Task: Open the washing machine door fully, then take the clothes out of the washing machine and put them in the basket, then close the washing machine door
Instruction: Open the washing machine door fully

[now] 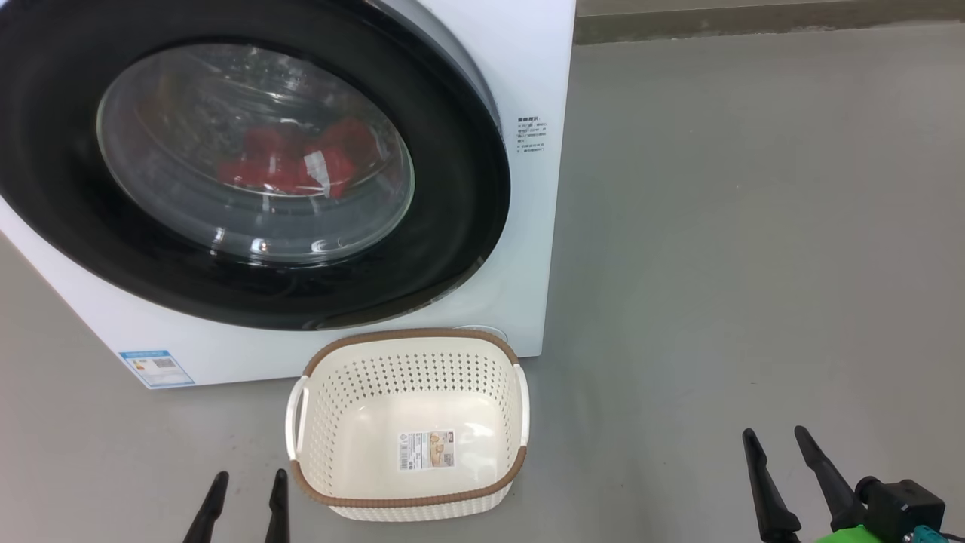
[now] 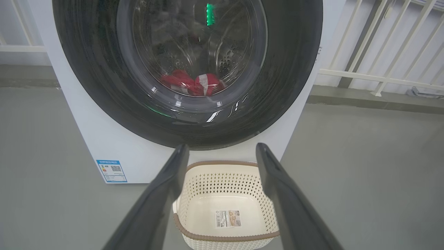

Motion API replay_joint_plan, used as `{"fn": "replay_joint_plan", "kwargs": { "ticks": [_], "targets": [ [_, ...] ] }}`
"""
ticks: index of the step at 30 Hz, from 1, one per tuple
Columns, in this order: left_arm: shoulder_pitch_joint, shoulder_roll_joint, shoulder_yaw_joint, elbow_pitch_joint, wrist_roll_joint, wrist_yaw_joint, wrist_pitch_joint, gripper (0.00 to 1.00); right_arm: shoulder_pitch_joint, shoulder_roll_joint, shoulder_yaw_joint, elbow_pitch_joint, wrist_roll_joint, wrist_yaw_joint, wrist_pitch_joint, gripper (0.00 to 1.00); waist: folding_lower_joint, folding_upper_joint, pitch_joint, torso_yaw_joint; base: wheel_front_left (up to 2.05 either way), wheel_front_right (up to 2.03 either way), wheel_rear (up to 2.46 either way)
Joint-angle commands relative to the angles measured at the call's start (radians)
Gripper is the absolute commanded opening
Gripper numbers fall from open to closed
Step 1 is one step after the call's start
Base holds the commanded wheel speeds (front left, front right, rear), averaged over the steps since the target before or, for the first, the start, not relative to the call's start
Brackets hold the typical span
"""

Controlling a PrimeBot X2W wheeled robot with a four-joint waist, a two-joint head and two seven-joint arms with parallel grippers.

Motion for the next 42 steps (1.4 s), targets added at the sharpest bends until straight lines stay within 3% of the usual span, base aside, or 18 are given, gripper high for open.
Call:
{"fn": "replay_joint_plan", "kwargs": {
  "ticks": [1, 3, 4, 5, 6, 13, 22, 30, 35, 42],
  "targets": [
    [-0.022, 0.009, 0.034, -0.023, -0.001, -0.003, -0.012, 1.0, -0.019, -0.009, 0.012, -0.036, 0.0, -0.001, -0.012, 1.0, -0.0001, 0.0, 0.0, 0.001, 0.0, 0.0, 0.0],
    [-0.023, 0.009, 0.033, -0.023, -0.001, -0.004, -0.012, 1.0, -0.019, -0.008, 0.009, -0.04, -0.001, -0.001, -0.012, 1.0, -0.0001, 0.0, 0.0, 0.001, 0.0, 0.0, 0.0],
    [-0.023, 0.009, 0.033, -0.024, 0.0, -0.004, -0.012, 1.0, -0.021, -0.007, 0.008, -0.044, 0.0, -0.001, -0.012, 0.41, -0.0001, 0.0, 0.001, 0.002, 0.0, 0.0, 0.0],
    [-0.024, 0.009, 0.032, -0.024, 0.0, -0.005, -0.012, 1.0, -0.025, -0.006, 0.009, -0.051, 0.003, -0.001, -0.012, 0.07, -0.0001, 0.0, 0.001, 0.002, 0.0, 0.0, 0.0],
    [-0.025, 0.009, 0.03, -0.025, 0.0, -0.005, -0.012, 1.0, -0.029, -0.004, 0.012, -0.055, 0.016, -0.001, -0.012, 0.0, -0.0001, 0.0, 0.003, 0.002, 0.0, 0.0, 0.0],
    [-0.038, 0.009, 0.002, -0.029, -0.013, -0.007, -0.012, 1.0, -0.14, 0.004, 0.037, -0.104, 0.254, -0.001, -0.012, 0.0, -0.0001, 0.0, 0.03, 0.009, 0.0, 0.0, 0.0],
    [-0.123, 0.009, -0.056, -0.037, -0.049, -0.01, -0.012, 1.0, -0.474, 0.001, 0.072, -0.165, 0.588, -0.001, -0.012, 0.0, -0.0001, 0.0, 0.156, 0.073, 0.0, 0.0, 0.0],
    [-0.2, 0.009, -0.092, -0.038, -0.076, -0.013, -0.012, 1.0, -0.7, -0.135, 0.239, -0.111, 0.833, -0.001, -0.004, 0.0, -0.0001, 0.0, 0.256, 0.15, 0.0, 0.0, 0.0],
    [-0.23, 0.009, -0.116, -0.035, -0.093, -0.015, -0.012, 1.0, -0.808, -0.2, 0.305, -0.08, 1.057, -0.001, 0.126, 0.0, -0.0001, 0.0, 0.3, 0.182, 0.0, 0.0, 0.0],
    [-0.259, 0.009, -0.139, -0.034, -0.11, -0.016, -0.012, 1.0, -0.913, -0.249, 0.269, -0.054, 1.29, -0.001, 0.348, 0.0, -0.0001, 0.0, 0.346, 0.212, 0.0, 0.0, 0.0]
  ]
}}
